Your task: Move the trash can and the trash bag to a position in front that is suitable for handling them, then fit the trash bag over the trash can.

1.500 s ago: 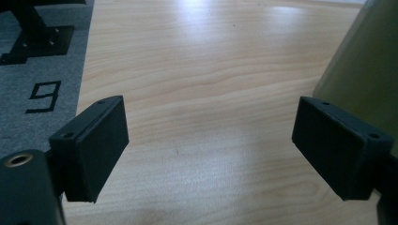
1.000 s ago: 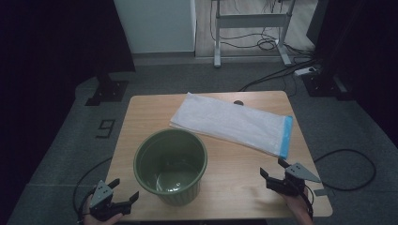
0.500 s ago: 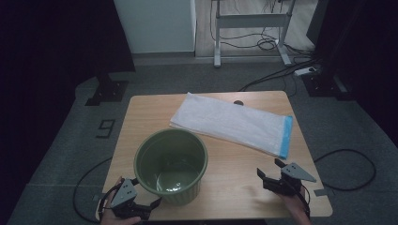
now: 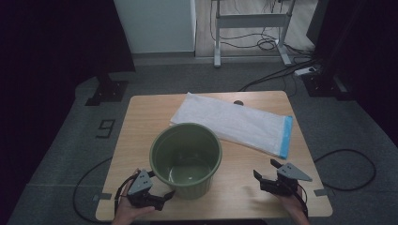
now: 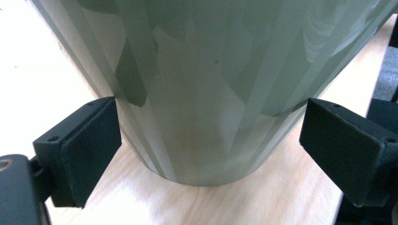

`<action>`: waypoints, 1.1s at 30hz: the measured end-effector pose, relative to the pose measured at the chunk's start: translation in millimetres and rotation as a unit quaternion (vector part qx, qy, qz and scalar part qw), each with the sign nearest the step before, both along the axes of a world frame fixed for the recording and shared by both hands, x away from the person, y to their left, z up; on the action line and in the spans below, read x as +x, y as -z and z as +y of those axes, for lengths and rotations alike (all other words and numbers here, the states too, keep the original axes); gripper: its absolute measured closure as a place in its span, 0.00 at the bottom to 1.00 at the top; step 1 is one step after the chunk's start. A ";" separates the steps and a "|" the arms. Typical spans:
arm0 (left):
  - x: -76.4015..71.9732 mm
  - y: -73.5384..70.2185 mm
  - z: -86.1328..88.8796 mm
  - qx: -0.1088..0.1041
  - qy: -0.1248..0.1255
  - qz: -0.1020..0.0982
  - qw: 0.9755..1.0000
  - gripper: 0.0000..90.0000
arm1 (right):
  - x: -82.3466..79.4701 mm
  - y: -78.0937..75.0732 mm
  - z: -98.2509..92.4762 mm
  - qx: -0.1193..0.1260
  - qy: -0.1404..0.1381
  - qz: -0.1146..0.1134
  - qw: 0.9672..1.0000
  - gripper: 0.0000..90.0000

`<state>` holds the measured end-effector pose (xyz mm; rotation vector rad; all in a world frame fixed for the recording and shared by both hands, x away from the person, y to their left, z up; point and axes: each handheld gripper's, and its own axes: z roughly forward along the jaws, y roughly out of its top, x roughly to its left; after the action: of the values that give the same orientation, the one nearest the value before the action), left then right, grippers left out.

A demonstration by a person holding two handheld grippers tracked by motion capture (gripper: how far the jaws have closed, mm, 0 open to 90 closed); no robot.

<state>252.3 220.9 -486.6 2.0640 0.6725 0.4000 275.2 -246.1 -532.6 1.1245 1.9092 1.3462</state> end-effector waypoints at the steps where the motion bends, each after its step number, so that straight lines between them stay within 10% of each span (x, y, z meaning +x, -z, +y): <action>1: 2.5 -0.1 -4.5 0.003 0.001 -0.001 1.000 0.06 | -1.0 -0.4 -1.7 0.001 0.000 -0.001 1.000 0.17; 20: 42.0 -2.8 -57.7 0.019 0.011 0.012 1.000 0.07 | -12.2 -0.3 -17.9 0.007 0.012 -0.001 1.000 0.18; 33: 10.3 5.8 -19.9 0.026 -0.061 0.009 0.998 0.11 | -13.1 -0.6 -20.0 0.006 0.018 -0.002 1.000 0.18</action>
<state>262.6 201.0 -492.4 2.0839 0.8095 0.4731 262.1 -266.1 -531.9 1.1562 1.8725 1.3405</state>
